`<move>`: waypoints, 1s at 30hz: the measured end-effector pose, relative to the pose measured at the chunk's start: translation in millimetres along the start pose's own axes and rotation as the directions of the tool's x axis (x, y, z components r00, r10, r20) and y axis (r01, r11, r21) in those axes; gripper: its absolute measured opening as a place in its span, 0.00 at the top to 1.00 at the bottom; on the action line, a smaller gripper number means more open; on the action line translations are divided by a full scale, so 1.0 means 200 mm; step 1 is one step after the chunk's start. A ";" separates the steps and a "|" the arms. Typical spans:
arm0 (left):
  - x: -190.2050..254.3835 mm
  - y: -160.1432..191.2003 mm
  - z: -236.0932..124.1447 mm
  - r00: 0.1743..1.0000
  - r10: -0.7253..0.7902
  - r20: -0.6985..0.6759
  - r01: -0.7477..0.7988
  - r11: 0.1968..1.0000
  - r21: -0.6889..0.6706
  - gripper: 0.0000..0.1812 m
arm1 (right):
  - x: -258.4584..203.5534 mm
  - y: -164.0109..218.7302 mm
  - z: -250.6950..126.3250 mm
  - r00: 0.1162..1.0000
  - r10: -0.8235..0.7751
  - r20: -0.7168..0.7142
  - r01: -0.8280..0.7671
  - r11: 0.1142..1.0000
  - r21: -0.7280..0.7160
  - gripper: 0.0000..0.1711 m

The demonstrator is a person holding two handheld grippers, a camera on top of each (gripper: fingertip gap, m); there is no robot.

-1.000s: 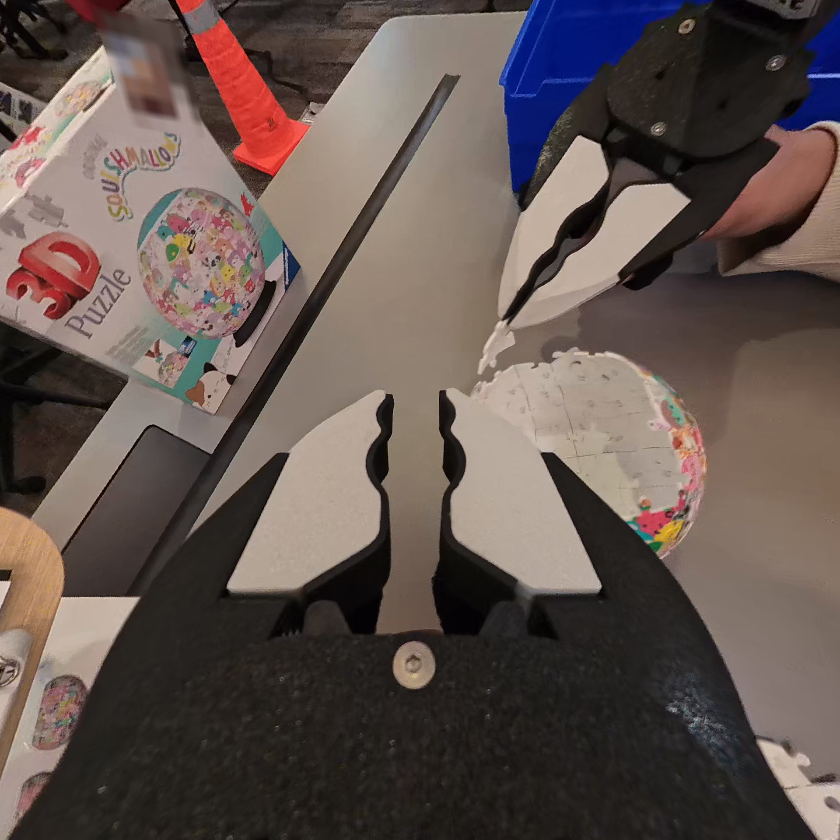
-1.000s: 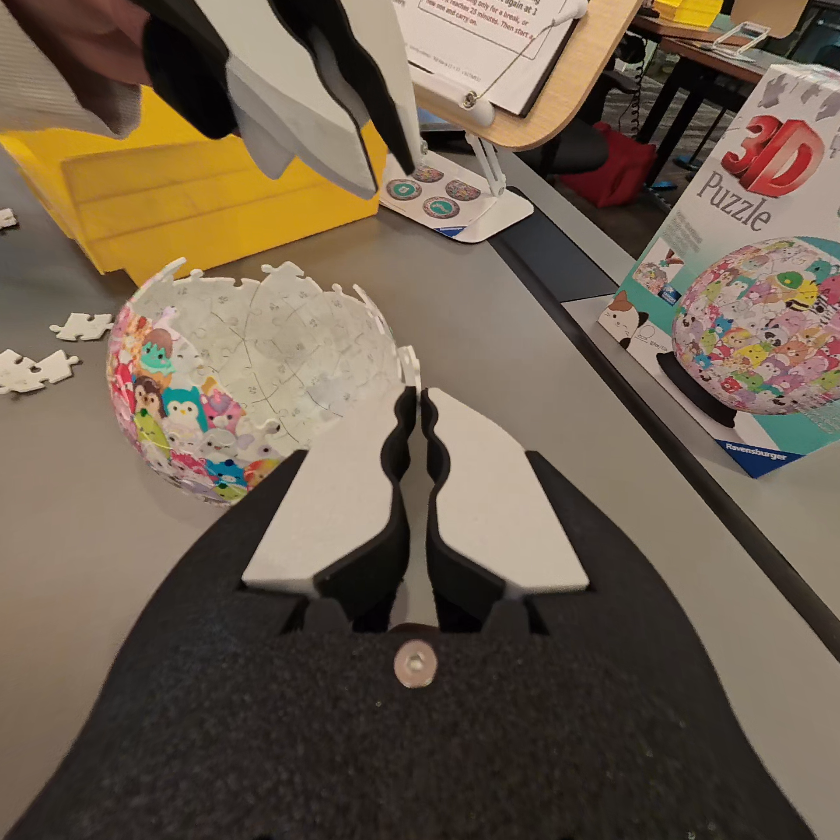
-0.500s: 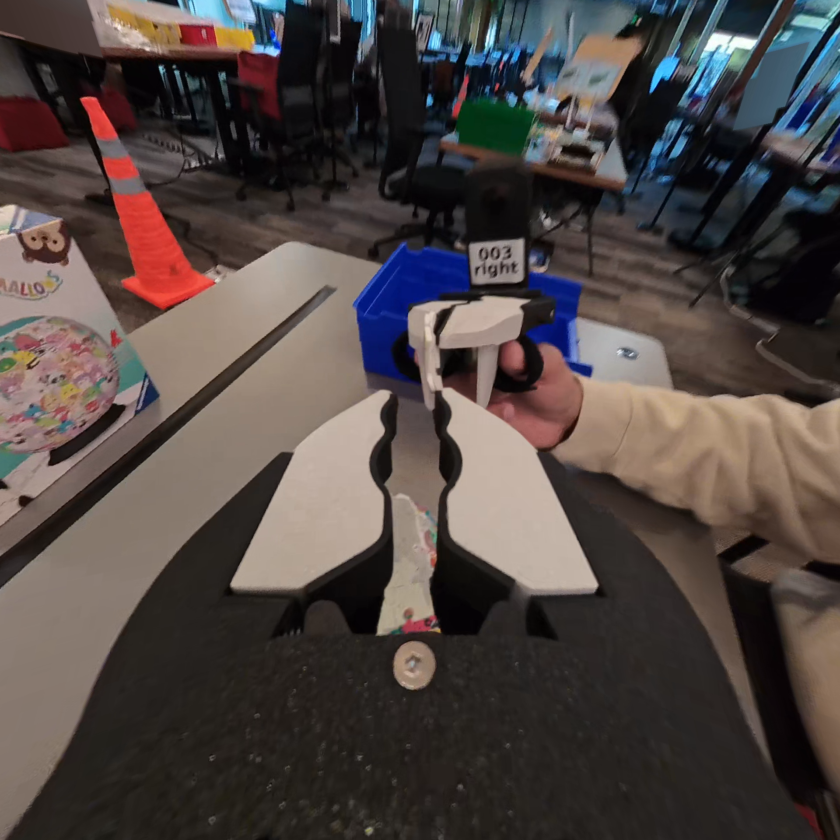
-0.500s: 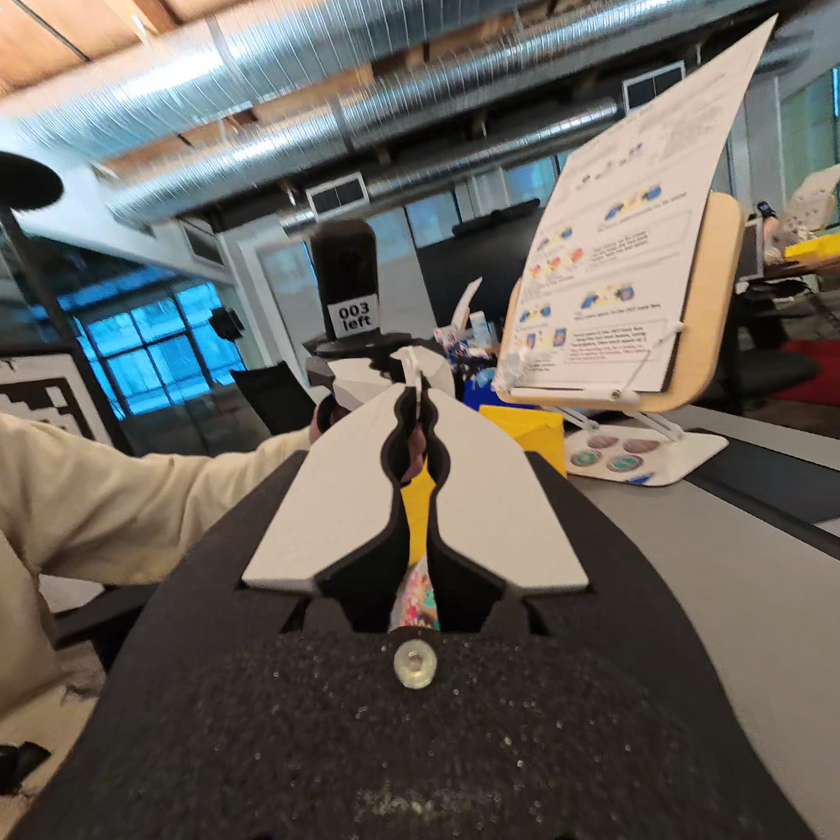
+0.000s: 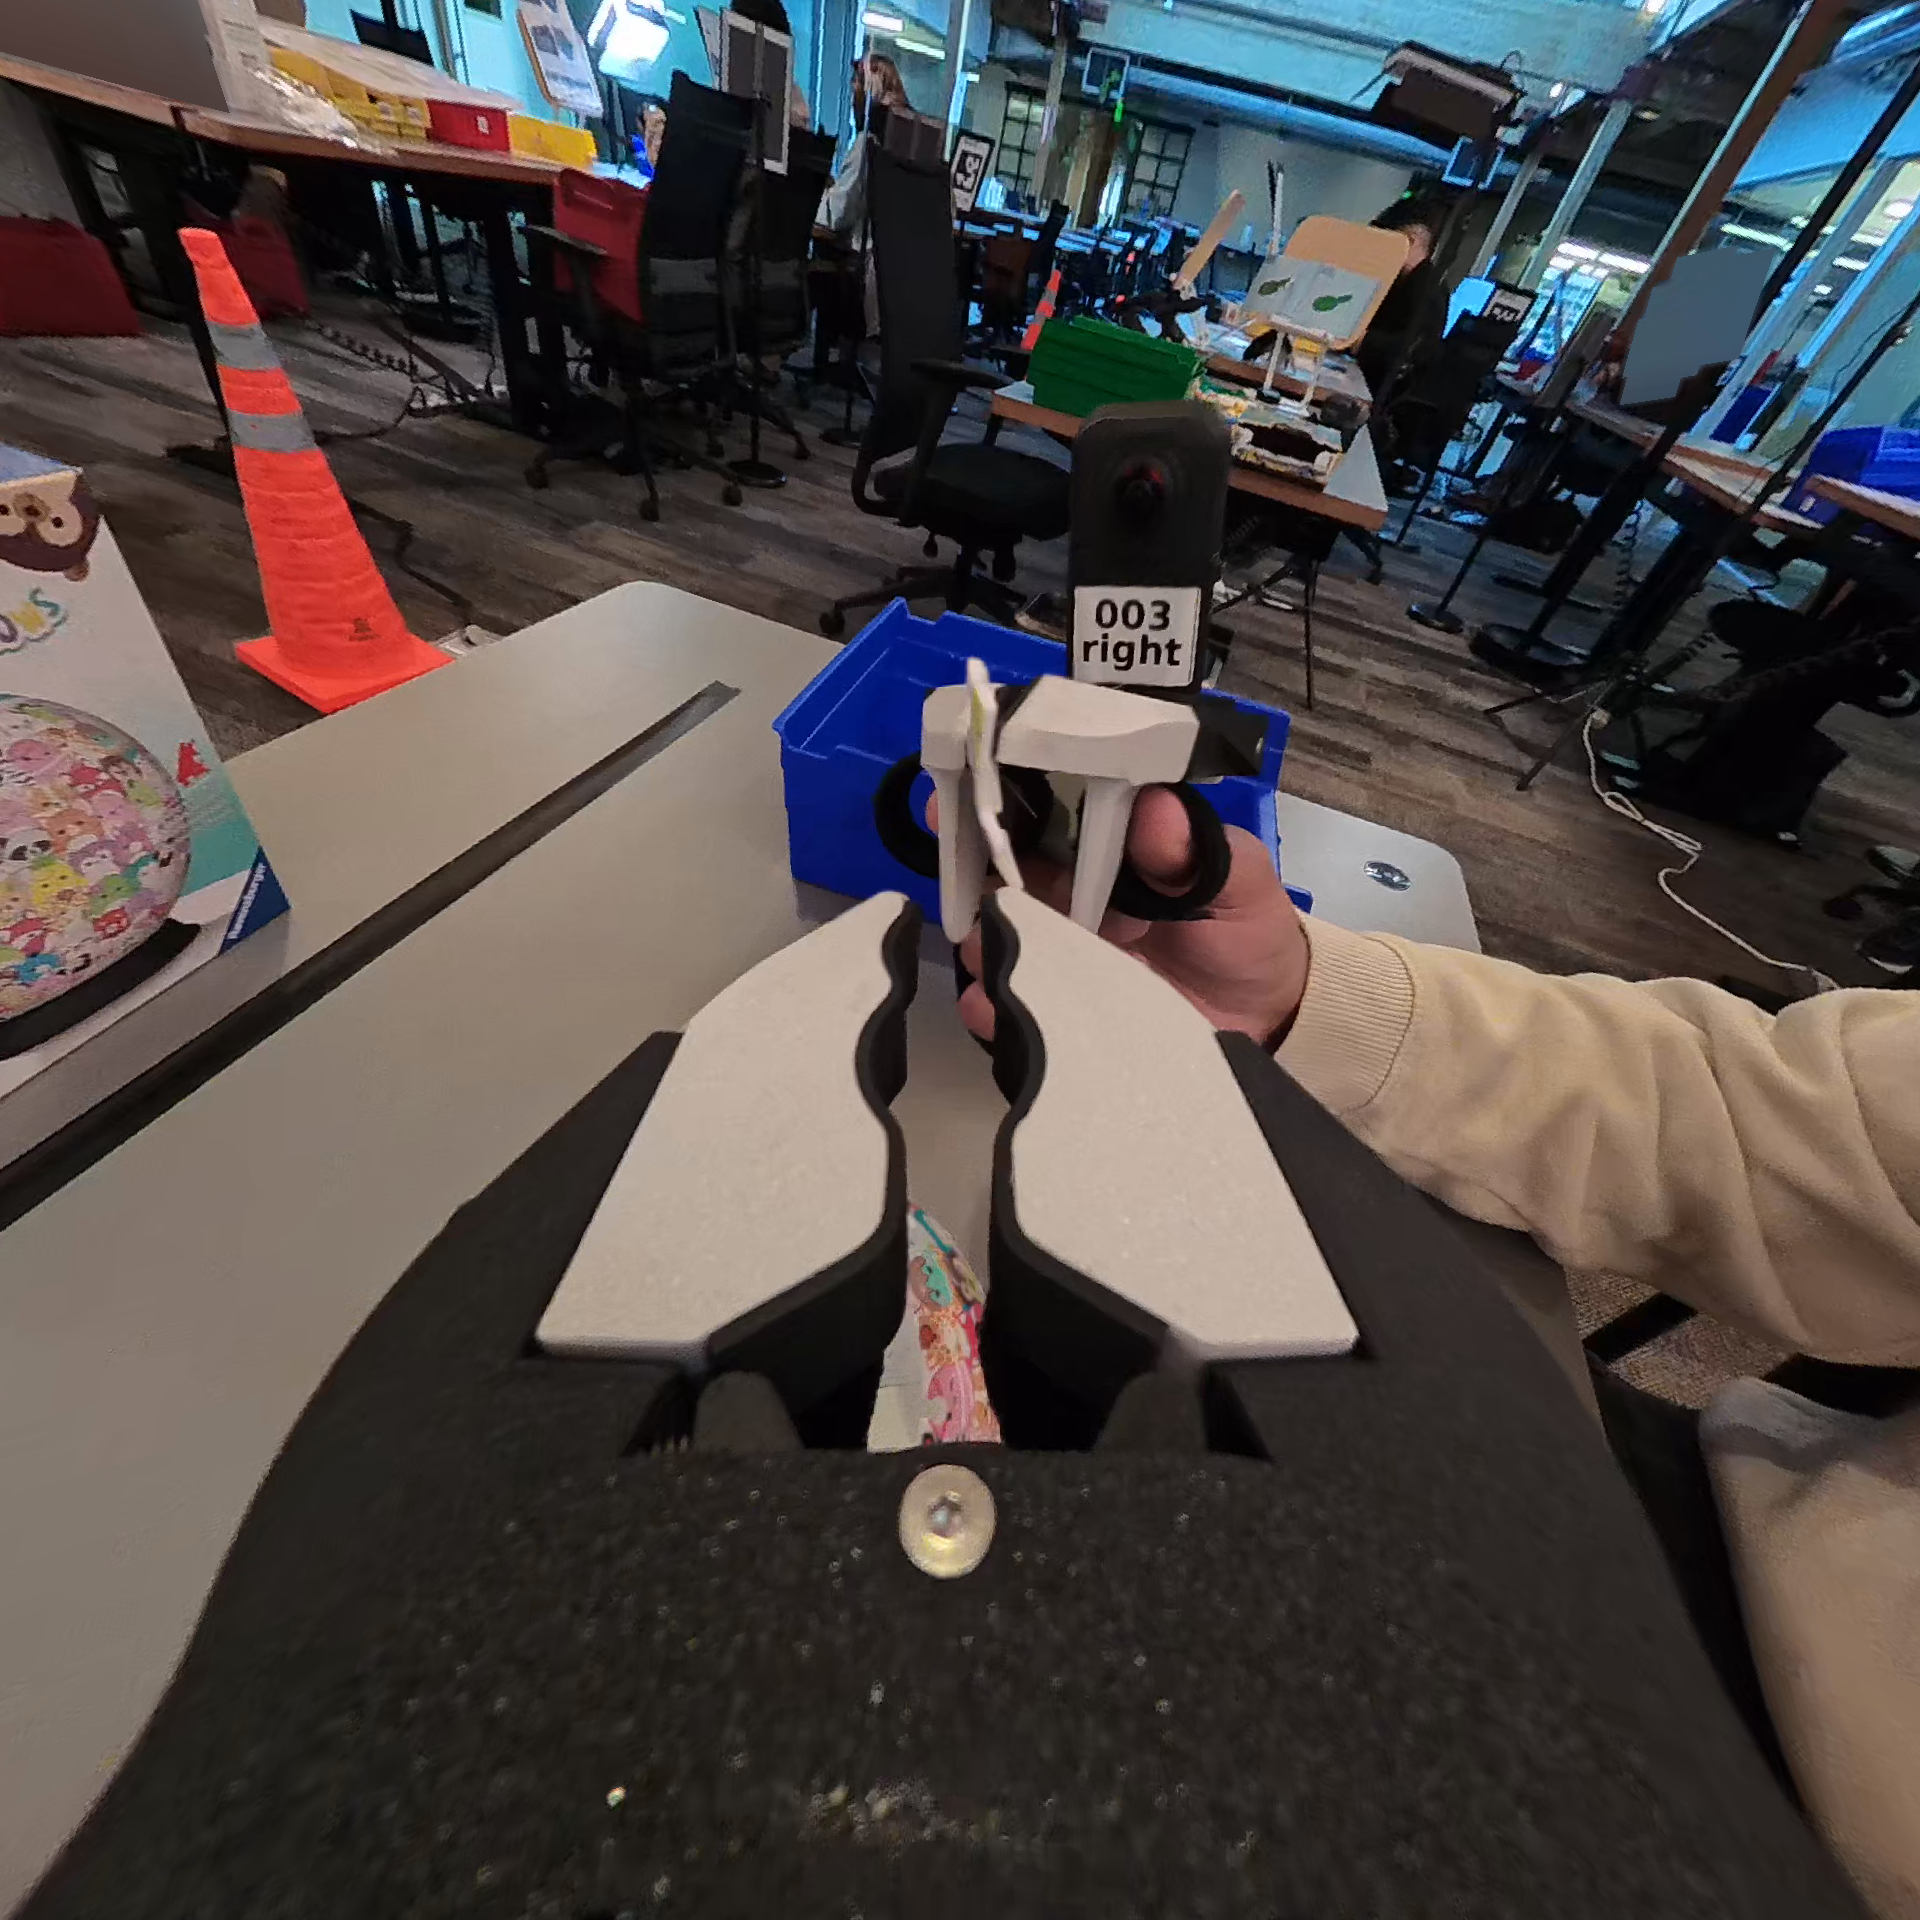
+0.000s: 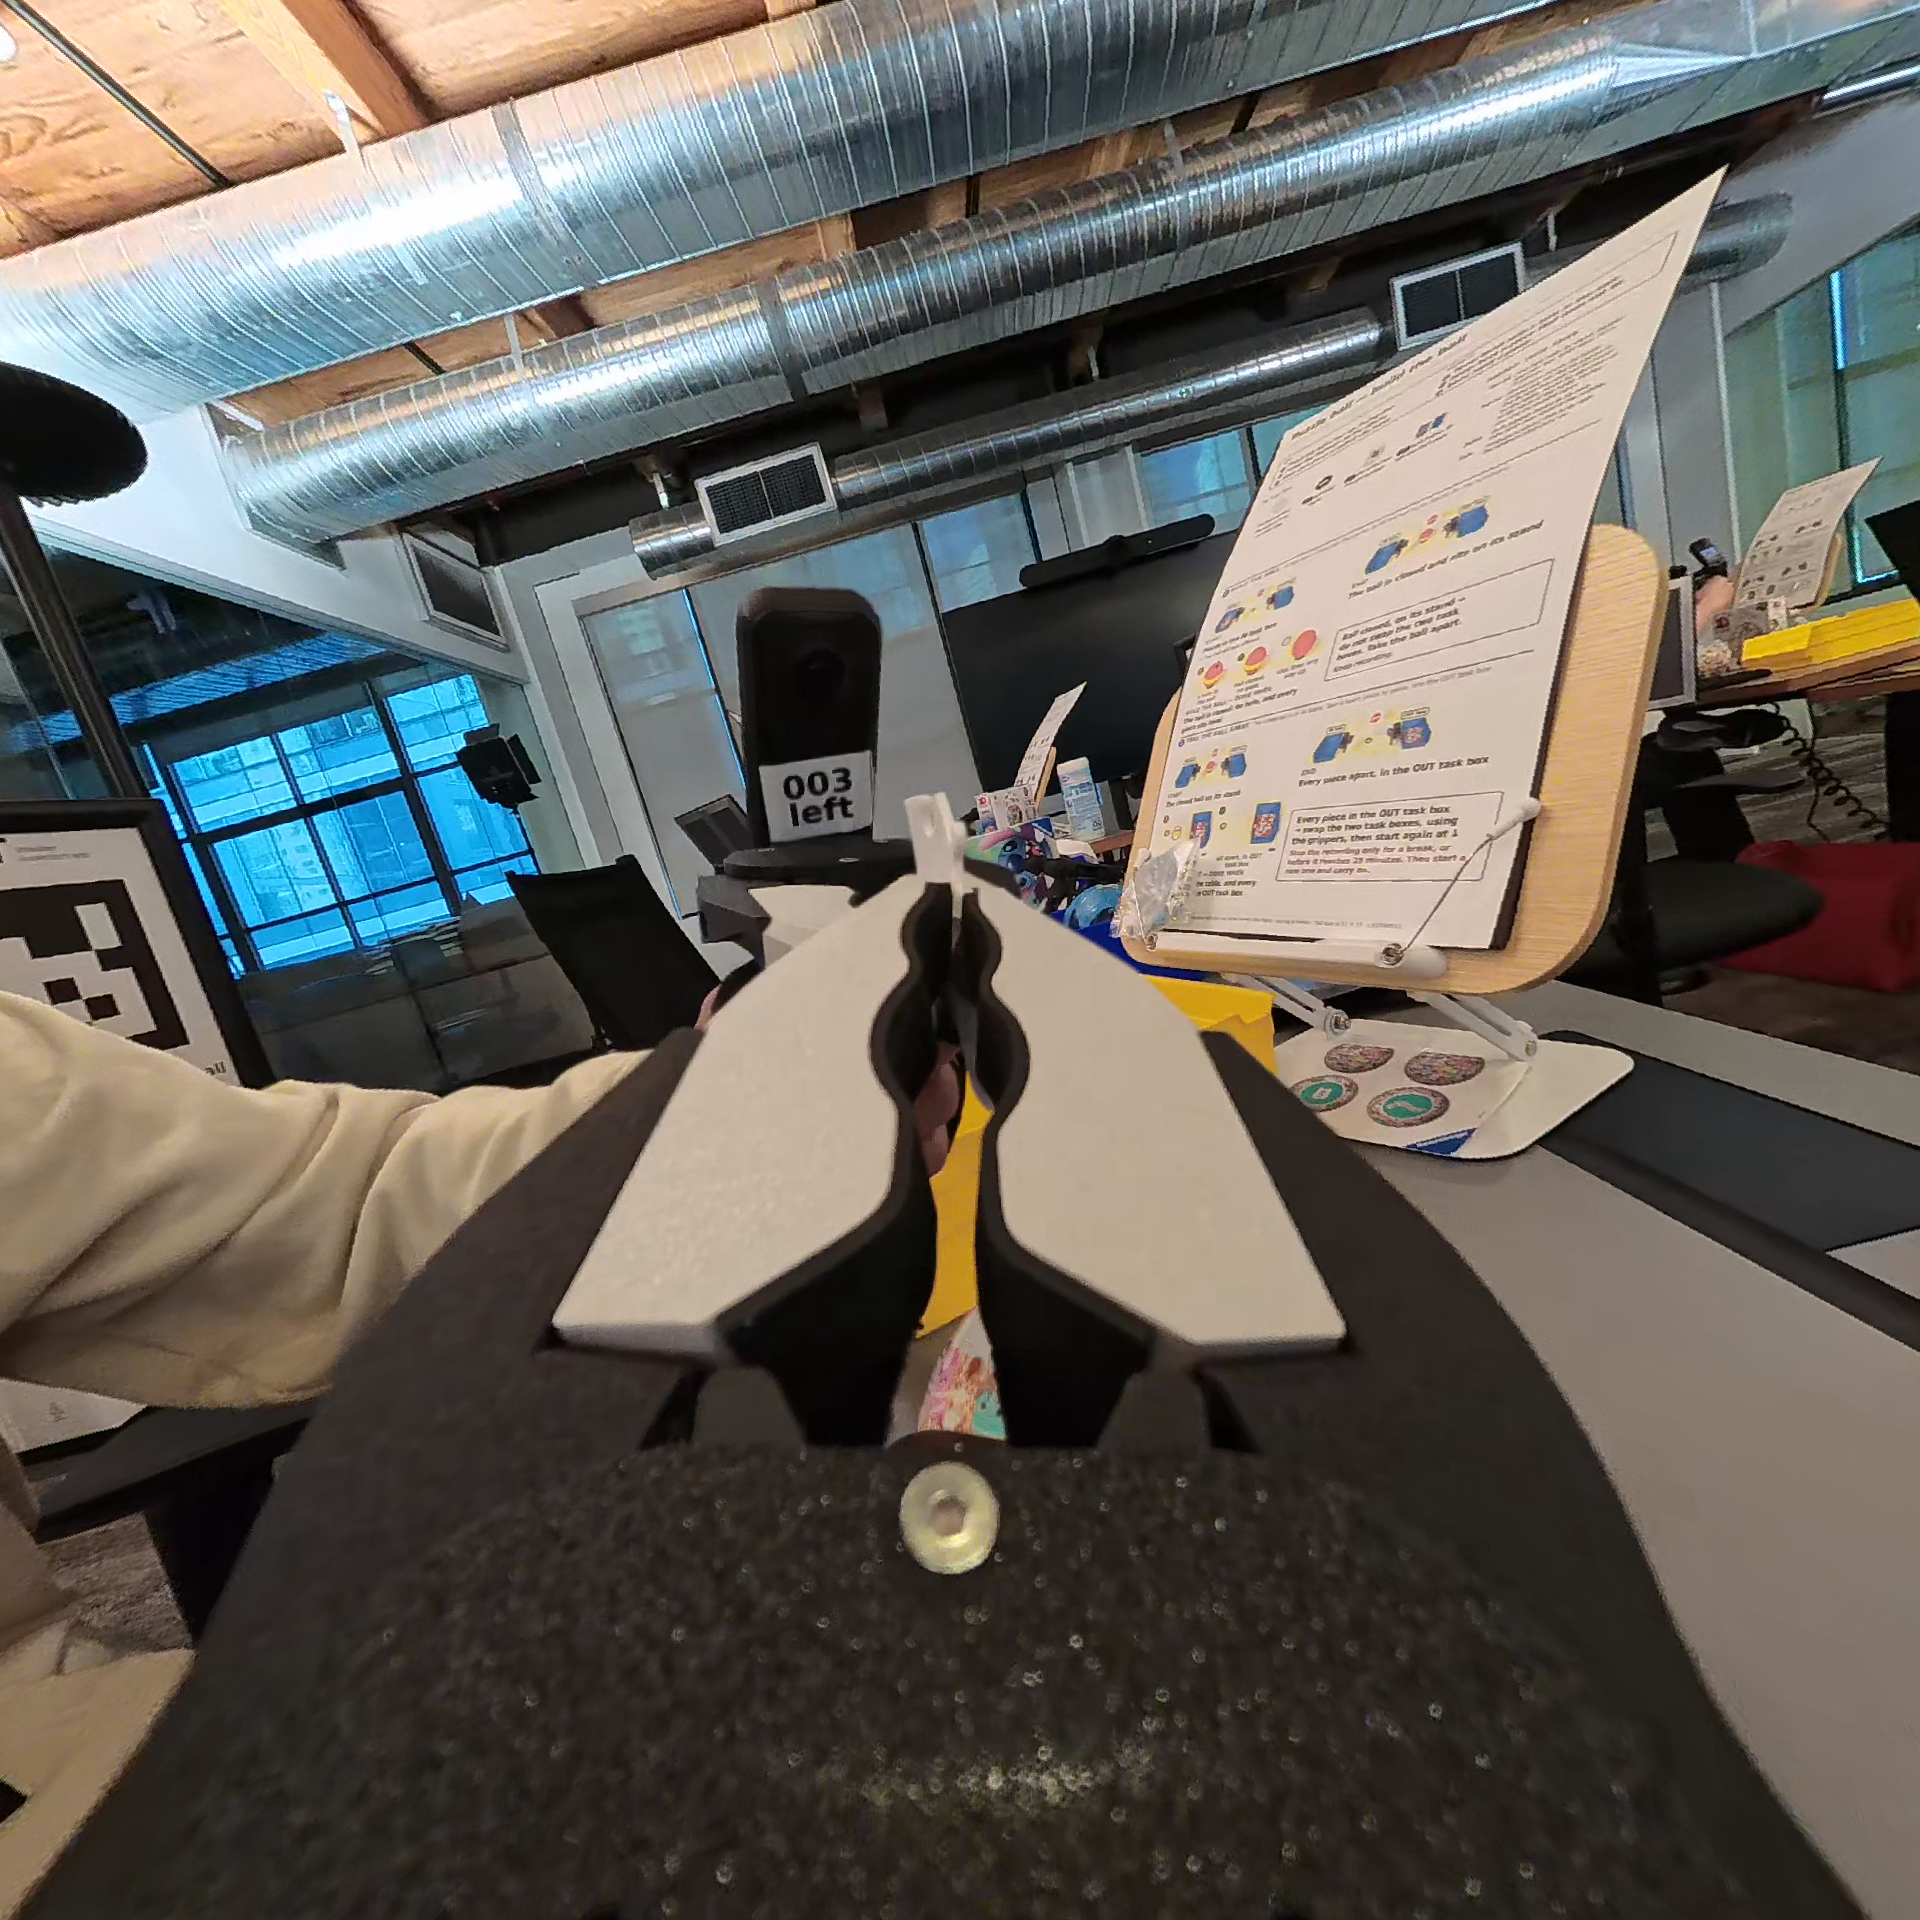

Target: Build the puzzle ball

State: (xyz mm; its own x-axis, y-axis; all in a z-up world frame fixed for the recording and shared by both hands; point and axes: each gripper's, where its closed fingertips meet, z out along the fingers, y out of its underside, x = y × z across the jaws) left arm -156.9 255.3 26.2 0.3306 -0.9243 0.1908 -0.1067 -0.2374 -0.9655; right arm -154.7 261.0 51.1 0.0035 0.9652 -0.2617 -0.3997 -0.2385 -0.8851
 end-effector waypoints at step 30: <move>-0.13 0.11 -0.12 0.924 0.375 0.076 -0.306 0.844 -0.440 0.99 | 0.07 0.18 -0.08 0.891 -0.447 -0.076 0.343 0.775 -0.531 0.91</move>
State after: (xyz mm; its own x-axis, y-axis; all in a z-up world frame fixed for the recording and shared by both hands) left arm -190.7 266.0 4.9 0.3371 -0.9201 -0.1994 -0.6043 -0.0490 -0.7953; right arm -153.5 265.1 9.5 0.2513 0.9587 0.1330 0.1787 0.0891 -0.9799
